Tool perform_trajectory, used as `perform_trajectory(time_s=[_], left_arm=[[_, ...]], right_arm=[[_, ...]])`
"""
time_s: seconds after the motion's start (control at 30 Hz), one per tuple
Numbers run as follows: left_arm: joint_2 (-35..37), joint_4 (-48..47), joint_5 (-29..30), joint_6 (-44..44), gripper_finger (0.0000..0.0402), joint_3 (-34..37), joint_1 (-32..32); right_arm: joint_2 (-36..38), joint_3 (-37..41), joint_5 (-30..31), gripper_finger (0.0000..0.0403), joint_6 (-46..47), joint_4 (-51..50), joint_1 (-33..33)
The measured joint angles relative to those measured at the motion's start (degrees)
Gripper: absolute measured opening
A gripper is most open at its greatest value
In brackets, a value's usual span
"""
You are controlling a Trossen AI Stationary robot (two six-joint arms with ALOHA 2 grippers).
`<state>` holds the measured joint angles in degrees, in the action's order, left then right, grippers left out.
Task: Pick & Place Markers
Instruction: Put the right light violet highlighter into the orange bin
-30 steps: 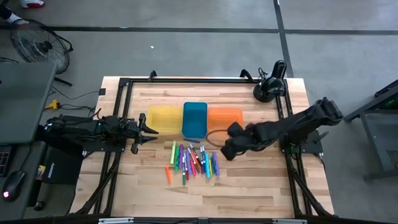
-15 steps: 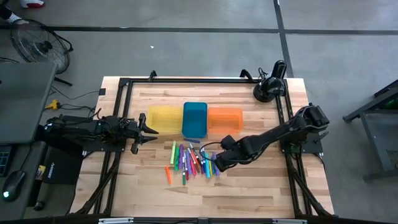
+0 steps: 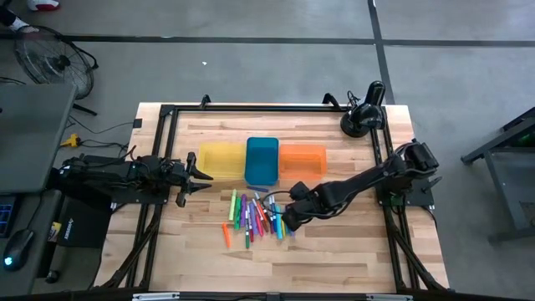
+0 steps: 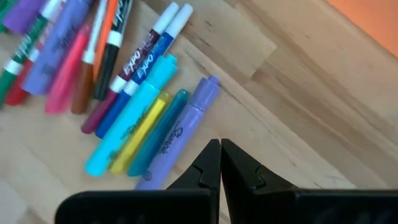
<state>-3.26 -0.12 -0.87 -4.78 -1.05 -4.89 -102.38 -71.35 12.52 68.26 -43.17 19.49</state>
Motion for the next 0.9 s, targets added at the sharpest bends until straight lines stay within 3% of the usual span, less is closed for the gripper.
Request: perform_trajectory(time_s=[0.23,0.57,0.9], left_arm=[[0.0,0.0,-0.01,0.0,0.0104,0.0,0.0],[0.0,0.0,-0.01,0.0,0.0104,0.01,-0.01],[0.02,0.0,0.01,0.0,0.0104,0.01,0.0]], right_arm=[[-4.09,-0.4,-6.37,0.0032,1.23,1.11,-0.45],[-10.36,-10.03,-6.74,0.0111,0.3,-4.69,-1.8],[-15.88,-15.69,-9.34,0.0122,3.77,-9.55,-2.74]])
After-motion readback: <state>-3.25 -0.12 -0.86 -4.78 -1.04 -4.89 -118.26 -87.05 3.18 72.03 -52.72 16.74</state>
